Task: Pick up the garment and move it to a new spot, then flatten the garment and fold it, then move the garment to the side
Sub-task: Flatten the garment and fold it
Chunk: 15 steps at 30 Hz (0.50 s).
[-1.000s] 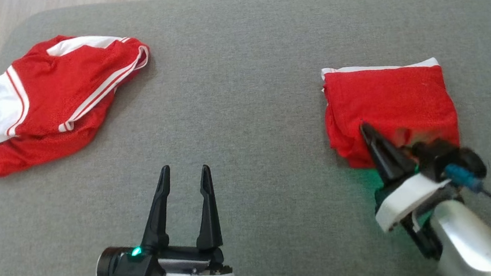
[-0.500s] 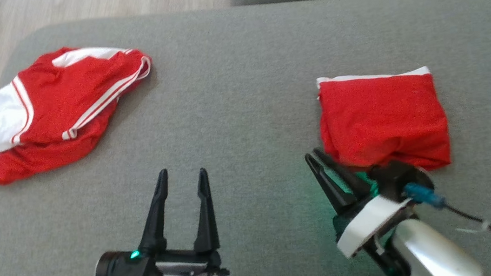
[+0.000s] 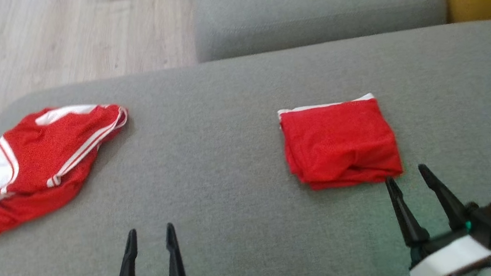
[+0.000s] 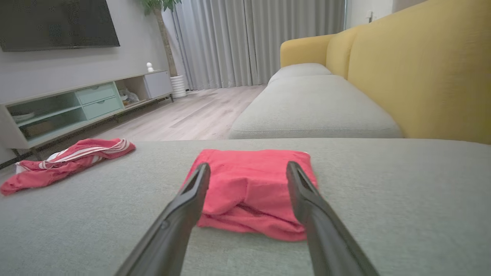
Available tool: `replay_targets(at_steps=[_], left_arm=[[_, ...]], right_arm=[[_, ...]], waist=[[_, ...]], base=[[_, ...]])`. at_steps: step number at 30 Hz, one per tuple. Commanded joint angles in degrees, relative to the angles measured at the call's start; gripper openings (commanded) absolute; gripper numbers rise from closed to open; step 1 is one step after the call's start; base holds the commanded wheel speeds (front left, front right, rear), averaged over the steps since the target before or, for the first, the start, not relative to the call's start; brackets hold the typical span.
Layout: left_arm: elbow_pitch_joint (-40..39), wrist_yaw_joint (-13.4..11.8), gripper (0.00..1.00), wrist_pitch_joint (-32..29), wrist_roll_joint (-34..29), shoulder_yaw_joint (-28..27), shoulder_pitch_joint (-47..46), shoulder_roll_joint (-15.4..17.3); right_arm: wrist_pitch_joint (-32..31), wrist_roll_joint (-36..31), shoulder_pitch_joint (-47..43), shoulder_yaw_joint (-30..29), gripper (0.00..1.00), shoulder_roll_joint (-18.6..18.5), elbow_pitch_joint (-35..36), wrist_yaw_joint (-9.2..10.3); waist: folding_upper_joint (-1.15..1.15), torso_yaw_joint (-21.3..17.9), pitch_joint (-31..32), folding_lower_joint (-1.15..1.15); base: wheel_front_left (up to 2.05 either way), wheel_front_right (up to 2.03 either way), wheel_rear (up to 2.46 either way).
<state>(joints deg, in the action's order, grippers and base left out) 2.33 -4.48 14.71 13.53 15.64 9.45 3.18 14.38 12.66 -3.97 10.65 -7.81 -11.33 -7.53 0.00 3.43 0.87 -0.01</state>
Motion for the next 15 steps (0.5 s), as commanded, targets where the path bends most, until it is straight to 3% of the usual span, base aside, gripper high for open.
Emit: replay_targets(at_steps=[1,5,15], left_arm=[[-1.4,0.1,1.0,0.3,-0.6,-2.7,-0.3,-0.3],[-0.8,-0.9,1.0,0.3,-0.9,-4.5,2.1,-0.3],[0.0,-0.5,1.0,0.3,-0.8,-6.2,4.4,-0.3]], right_arm=[[0.6,-1.2,0.0,0.4,1.0,-0.3,2.2,0.04],[0.6,-1.8,-2.8,-1.5,1.0,0.2,1.9,0.04],[0.6,-2.0,-4.2,-1.0,1.0,0.6,1.4,0.04]], waist=[[0.0,-1.4,1.7,0.01],[0.0,-2.3,3.4,0.01],[0.0,-2.9,4.5,0.01]], base=[[0.0,0.0,0.0],[0.0,0.0,0.0],[0.0,0.0,0.0]])
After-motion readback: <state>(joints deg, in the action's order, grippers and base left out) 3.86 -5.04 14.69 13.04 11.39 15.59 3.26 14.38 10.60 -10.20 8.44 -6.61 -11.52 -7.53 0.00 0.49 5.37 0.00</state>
